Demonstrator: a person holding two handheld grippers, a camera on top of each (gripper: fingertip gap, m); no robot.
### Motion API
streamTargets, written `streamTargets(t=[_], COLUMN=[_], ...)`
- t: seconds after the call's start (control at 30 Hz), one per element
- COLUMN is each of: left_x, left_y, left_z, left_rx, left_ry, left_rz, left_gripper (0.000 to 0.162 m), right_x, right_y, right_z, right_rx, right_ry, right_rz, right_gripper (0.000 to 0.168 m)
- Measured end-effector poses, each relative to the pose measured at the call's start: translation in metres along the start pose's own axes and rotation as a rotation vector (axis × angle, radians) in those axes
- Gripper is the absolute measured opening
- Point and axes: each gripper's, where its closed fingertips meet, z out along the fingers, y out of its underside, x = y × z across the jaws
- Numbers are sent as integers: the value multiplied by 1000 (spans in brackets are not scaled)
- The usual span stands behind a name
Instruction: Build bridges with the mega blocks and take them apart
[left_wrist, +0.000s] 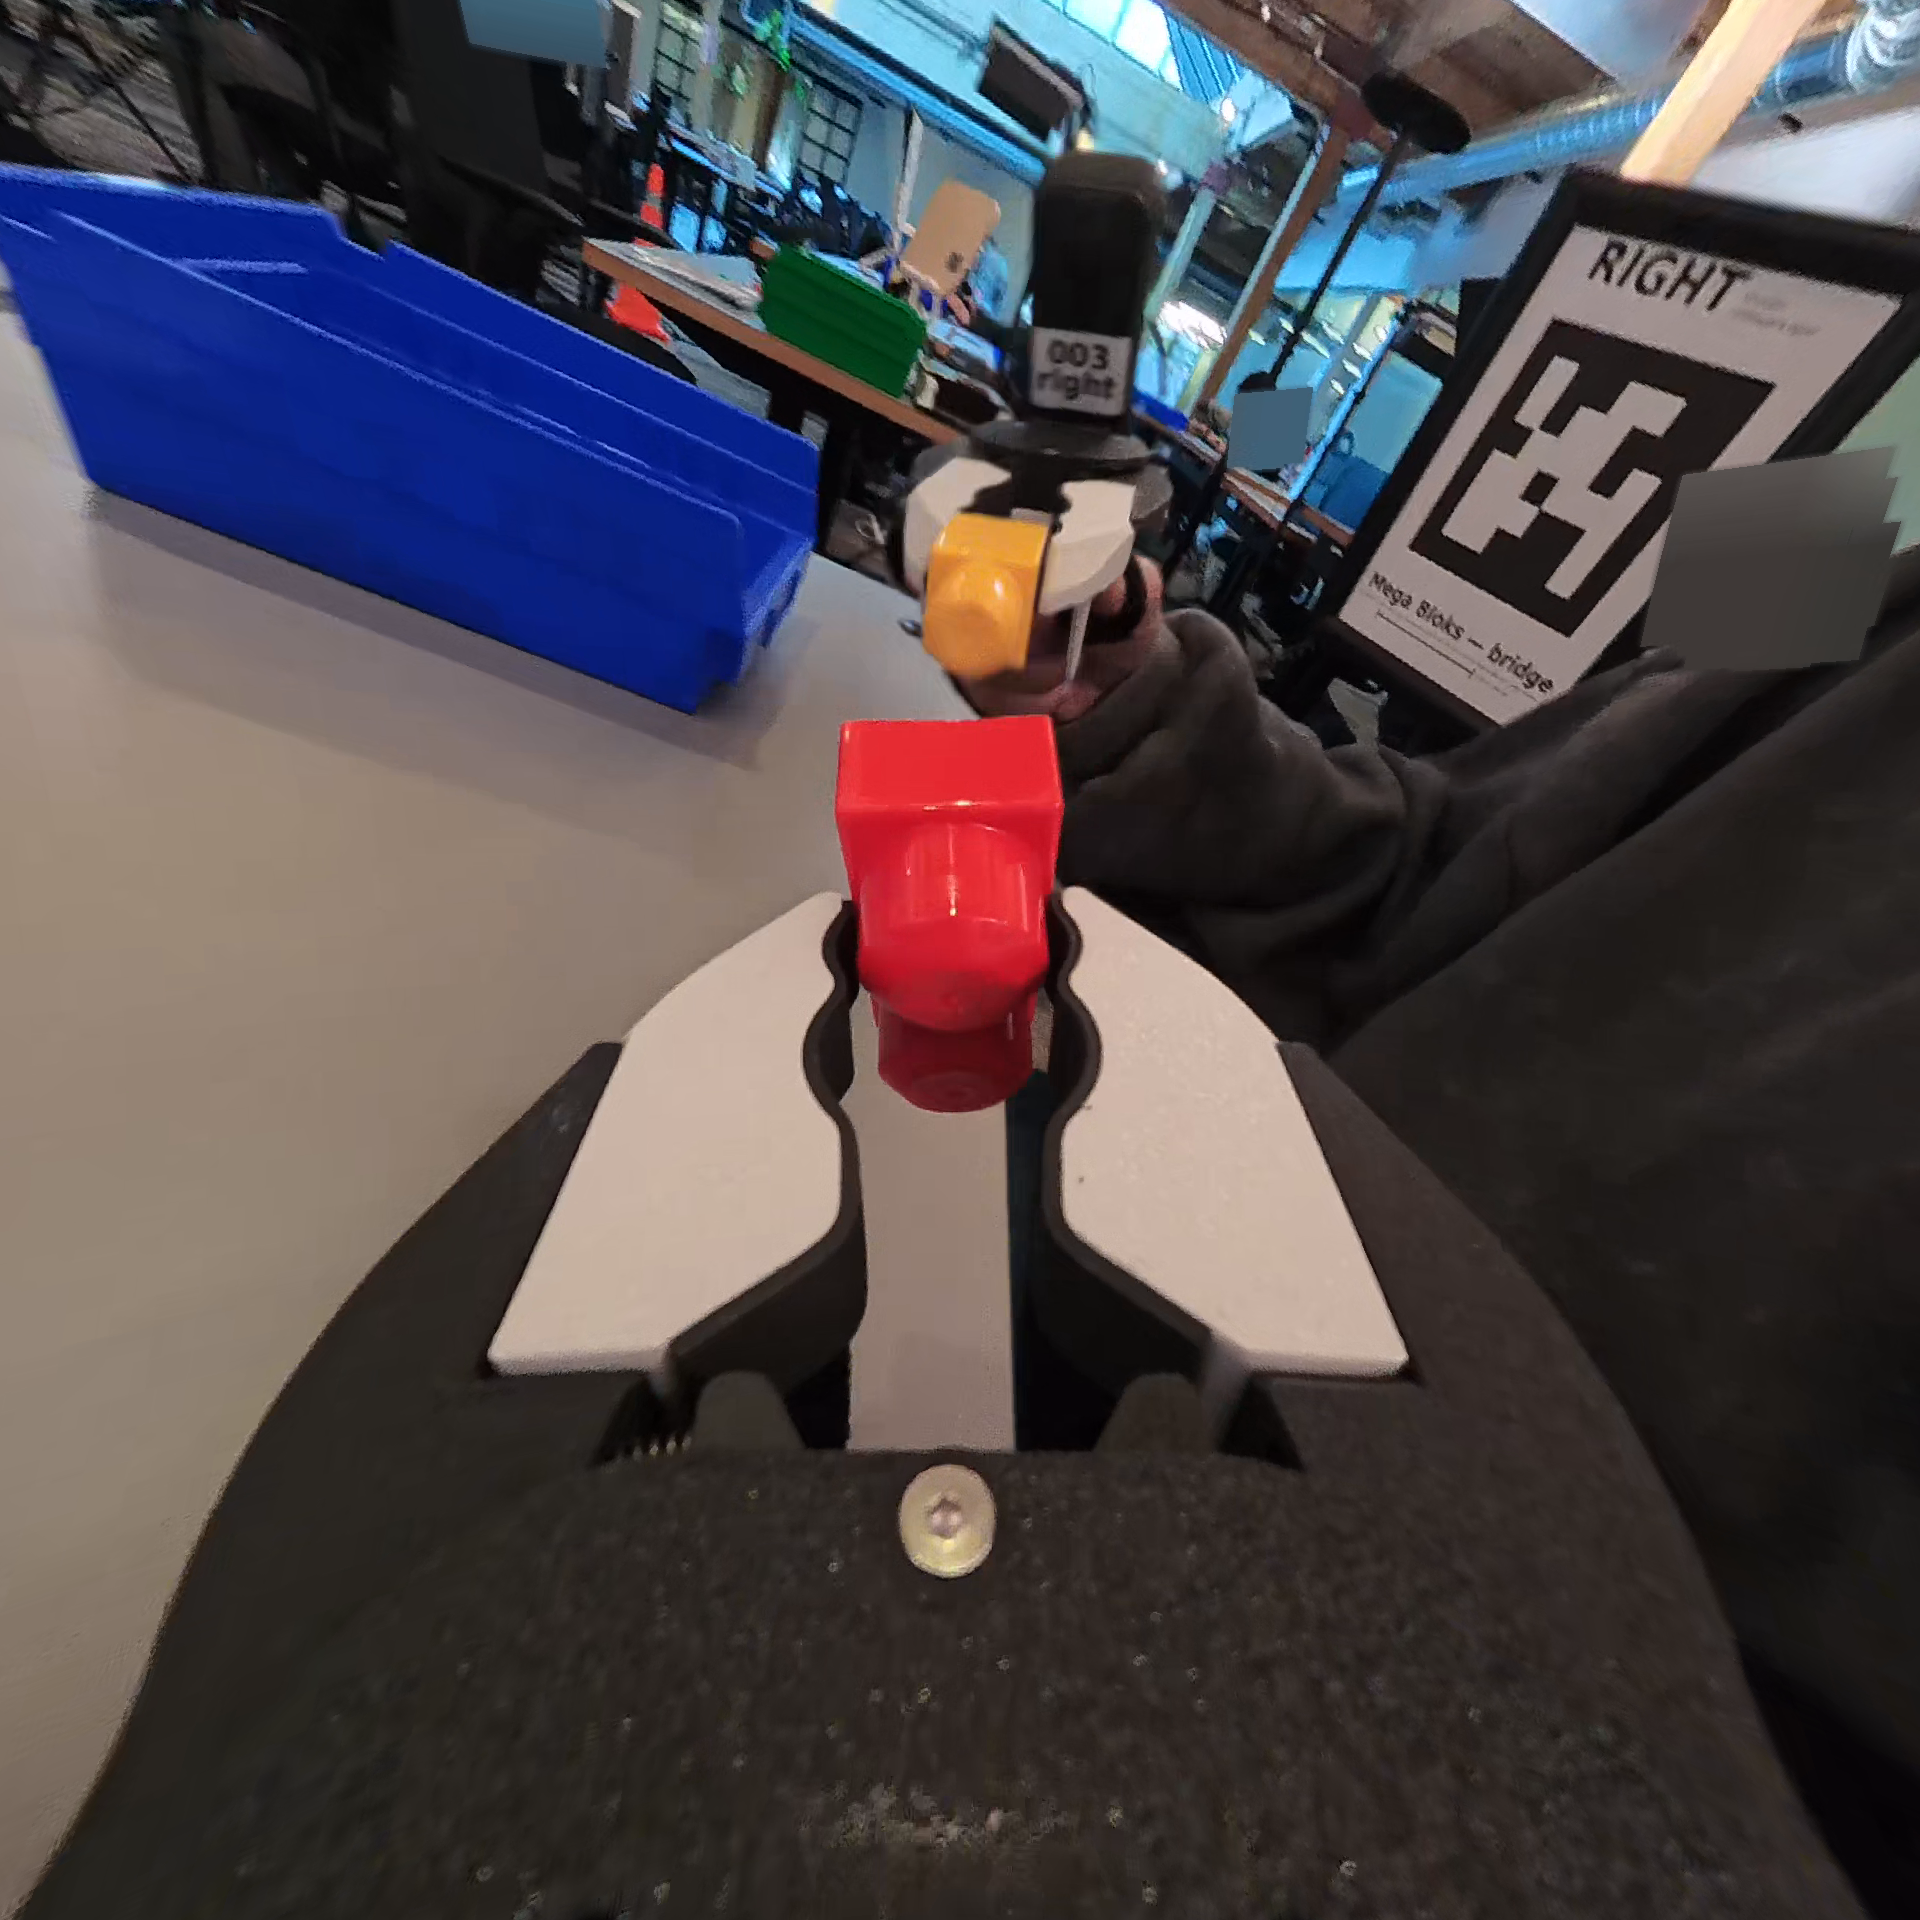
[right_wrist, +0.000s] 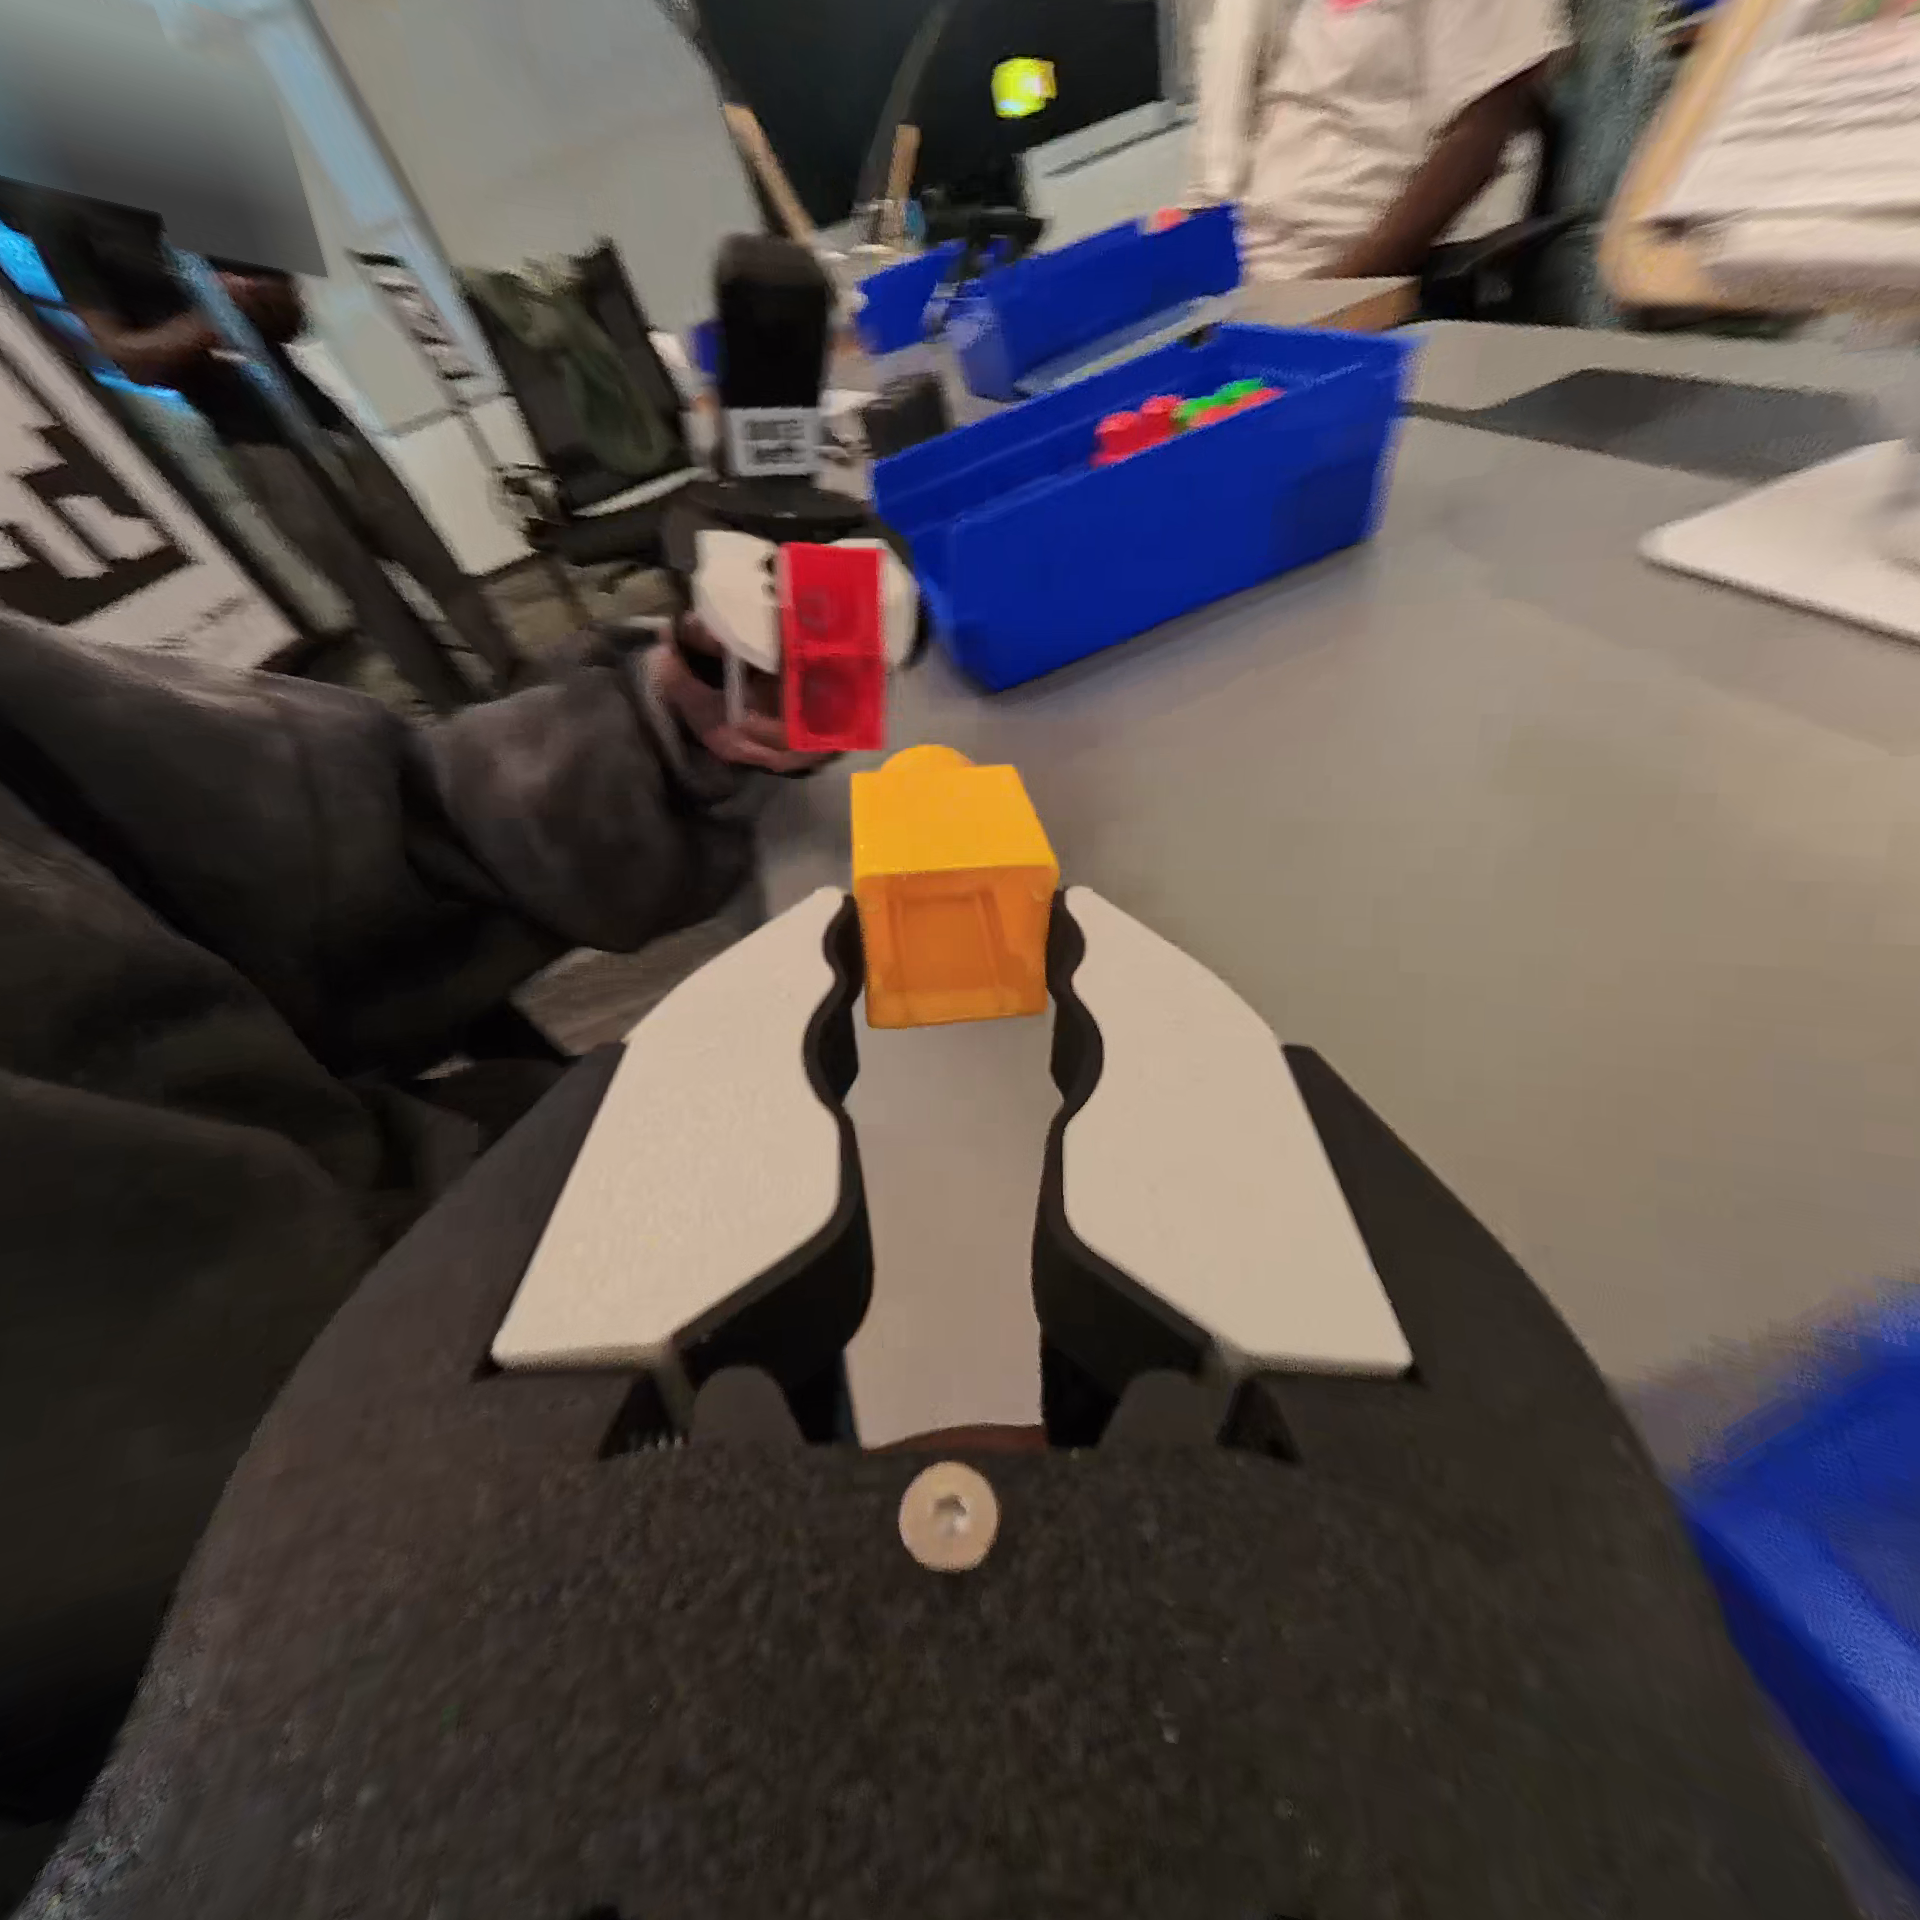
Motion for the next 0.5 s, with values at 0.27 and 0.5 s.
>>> streamTargets(t=[0.27,0.5], left_x=[-12,-4], left_y=[15,25], left_z=[14,31], left_rx=[-49,-115], left_ry=[-40,-20], left_rz=[-18,10], left_gripper=[34,34], right_x=[128,242], right_y=[-12,5], right_z=[-151,-153], right_rx=[-461,-653], right_ry=[812,942], right_rz=[-81,45], right_gripper=[35,35])
